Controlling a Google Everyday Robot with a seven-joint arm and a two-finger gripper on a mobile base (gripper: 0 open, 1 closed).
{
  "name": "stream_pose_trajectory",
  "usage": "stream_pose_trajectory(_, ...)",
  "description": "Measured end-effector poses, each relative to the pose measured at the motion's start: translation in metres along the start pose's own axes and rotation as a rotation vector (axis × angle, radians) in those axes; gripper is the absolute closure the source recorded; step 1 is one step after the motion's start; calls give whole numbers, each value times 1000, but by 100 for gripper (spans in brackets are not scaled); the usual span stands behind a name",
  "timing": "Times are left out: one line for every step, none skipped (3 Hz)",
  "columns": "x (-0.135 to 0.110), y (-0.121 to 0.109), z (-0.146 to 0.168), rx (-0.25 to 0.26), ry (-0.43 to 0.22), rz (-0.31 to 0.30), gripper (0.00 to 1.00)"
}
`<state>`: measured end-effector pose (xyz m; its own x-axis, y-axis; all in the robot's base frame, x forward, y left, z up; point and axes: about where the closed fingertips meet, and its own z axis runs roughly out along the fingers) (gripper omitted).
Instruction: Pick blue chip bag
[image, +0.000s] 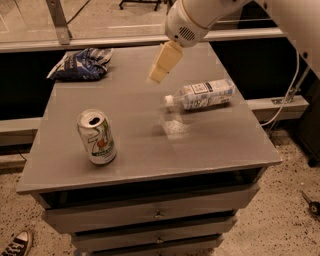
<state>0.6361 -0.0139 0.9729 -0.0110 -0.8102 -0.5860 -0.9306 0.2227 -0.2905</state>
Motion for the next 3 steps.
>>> stream_pose_trajectory(-30,-25,42,8,-104,19,0)
stream_pose_trajectory(-61,-63,89,24,-222,53,0)
stream_pose_trajectory(-84,-90,132,40,-304,102,0)
